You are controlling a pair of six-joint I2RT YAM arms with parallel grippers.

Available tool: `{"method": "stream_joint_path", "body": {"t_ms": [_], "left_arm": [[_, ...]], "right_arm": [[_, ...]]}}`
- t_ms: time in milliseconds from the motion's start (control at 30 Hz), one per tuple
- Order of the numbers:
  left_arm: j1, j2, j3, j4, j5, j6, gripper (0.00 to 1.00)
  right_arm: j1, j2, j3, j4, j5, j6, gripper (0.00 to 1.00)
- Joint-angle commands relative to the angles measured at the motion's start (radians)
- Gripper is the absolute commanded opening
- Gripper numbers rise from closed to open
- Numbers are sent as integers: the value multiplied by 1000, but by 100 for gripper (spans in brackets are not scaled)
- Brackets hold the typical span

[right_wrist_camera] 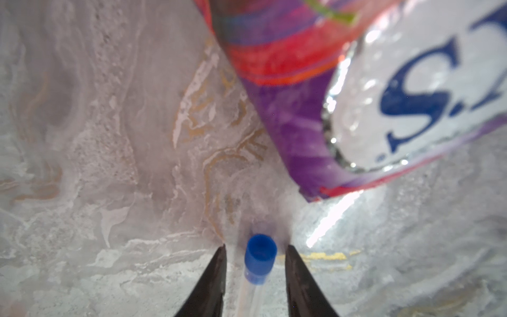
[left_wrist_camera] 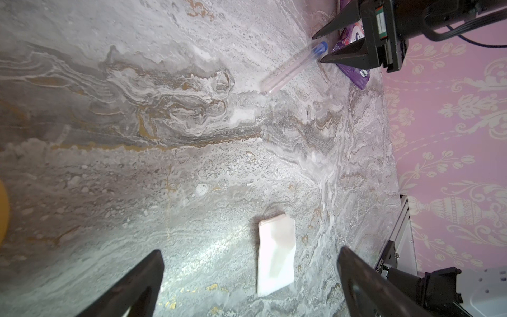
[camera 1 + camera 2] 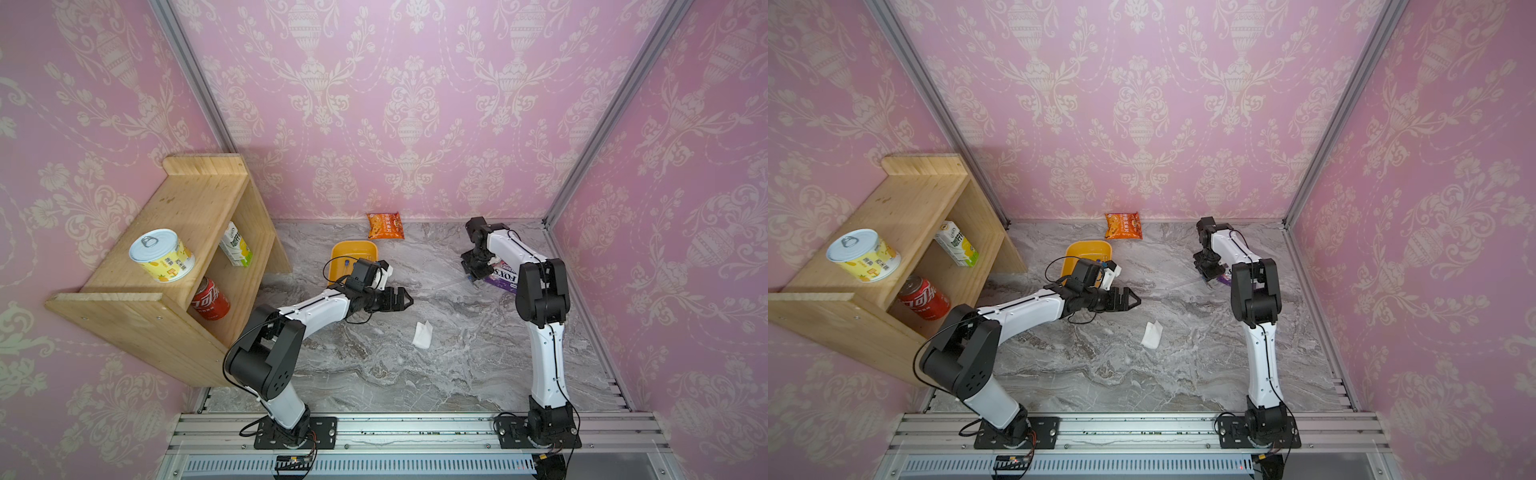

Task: Wipe the exteriors of test tubes
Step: Pick up the test tube at the center of the board.

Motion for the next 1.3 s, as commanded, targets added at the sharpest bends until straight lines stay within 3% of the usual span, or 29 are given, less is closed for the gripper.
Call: {"method": "stream_joint_path", "body": {"t_ms": [0,600,1267], "left_arm": [[-5,10,18,8,25,7,99],[-3,18,16,17,31,3,99],[-2,29,16,27,38,-1,99]], "right_arm": [[-7,40,13,-24,-11,30,36],[-19,69,49,-64,-2,26,25],[-18,90,30,-50,-30,35,24]]}}
